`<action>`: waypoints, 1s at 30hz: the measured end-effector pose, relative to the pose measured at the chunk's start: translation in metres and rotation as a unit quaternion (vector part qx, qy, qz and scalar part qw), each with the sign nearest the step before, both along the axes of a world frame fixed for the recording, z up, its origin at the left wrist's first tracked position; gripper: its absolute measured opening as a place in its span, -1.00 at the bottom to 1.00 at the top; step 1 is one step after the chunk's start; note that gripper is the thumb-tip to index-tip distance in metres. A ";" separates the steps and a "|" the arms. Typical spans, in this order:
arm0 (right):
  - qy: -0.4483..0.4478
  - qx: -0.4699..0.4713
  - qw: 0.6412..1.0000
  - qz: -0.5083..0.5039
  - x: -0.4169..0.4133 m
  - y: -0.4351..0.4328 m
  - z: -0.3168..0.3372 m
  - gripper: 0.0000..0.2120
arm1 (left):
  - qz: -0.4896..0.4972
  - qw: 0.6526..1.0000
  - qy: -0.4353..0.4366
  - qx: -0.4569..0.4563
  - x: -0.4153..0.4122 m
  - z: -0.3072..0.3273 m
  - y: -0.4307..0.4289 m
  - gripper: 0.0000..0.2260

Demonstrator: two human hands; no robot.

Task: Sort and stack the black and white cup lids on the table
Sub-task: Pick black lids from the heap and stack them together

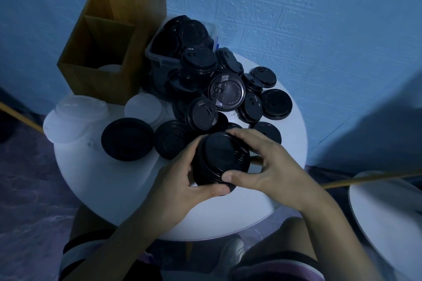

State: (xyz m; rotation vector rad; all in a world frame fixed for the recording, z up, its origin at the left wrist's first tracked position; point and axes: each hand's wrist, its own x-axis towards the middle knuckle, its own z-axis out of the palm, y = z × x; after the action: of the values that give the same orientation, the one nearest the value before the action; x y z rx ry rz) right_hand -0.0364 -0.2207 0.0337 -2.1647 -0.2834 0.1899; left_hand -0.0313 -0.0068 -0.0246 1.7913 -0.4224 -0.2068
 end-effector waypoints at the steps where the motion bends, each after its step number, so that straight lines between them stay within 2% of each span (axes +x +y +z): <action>1: 0.006 -0.003 1.000 0.008 0.001 -0.001 0.001 -0.31 | -0.002 1.000 0.002 0.000 0.000 0.000 0.000 -0.26; 5: 0.022 -0.006 0.999 0.022 0.003 -0.004 0.002 -0.28 | 0.006 1.000 -0.007 0.007 0.000 -0.002 0.000 -0.21; 8: 0.024 0.008 0.999 0.023 0.003 -0.003 -0.002 -0.27 | 0.027 0.999 -0.027 0.022 -0.003 -0.003 -0.001 -0.03; 10: 0.006 0.028 1.000 0.000 0.002 -0.002 -0.006 -0.26 | 0.026 0.999 -0.033 0.026 -0.003 -0.003 0.000 0.00; 13: -0.015 0.082 0.996 -0.043 0.000 0.000 -0.017 -0.29 | 0.028 0.999 -0.032 0.034 -0.002 -0.001 0.001 -0.06; 19: -0.030 0.142 0.988 -0.057 -0.006 0.003 -0.028 -0.34 | 0.025 0.997 -0.039 0.054 -0.004 0.000 0.002 -0.12; 23: -0.003 0.137 0.990 -0.035 -0.003 -0.002 -0.025 -0.29 | 0.009 0.998 -0.051 0.044 -0.005 -0.001 0.003 -0.25; 27: 0.015 0.176 0.984 -0.027 0.011 -0.015 -0.010 -0.16 | 0.023 0.998 -0.049 0.023 -0.005 -0.003 0.002 -0.36; 28: 0.002 0.181 0.982 -0.048 0.018 -0.018 -0.006 -0.23 | 0.024 0.999 -0.045 0.018 -0.006 -0.004 0.001 -0.36; 30: -0.039 0.154 0.981 -0.115 0.040 -0.021 -0.002 -0.57 | 0.024 0.999 -0.042 0.013 -0.006 -0.005 0.001 -0.36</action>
State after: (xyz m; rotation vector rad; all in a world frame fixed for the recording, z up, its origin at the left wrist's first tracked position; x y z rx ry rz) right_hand 0.0039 -0.2421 0.0319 -1.8803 -0.0967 -0.0685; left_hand -0.0376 -0.0059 -0.0294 1.8389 -0.4379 -0.1048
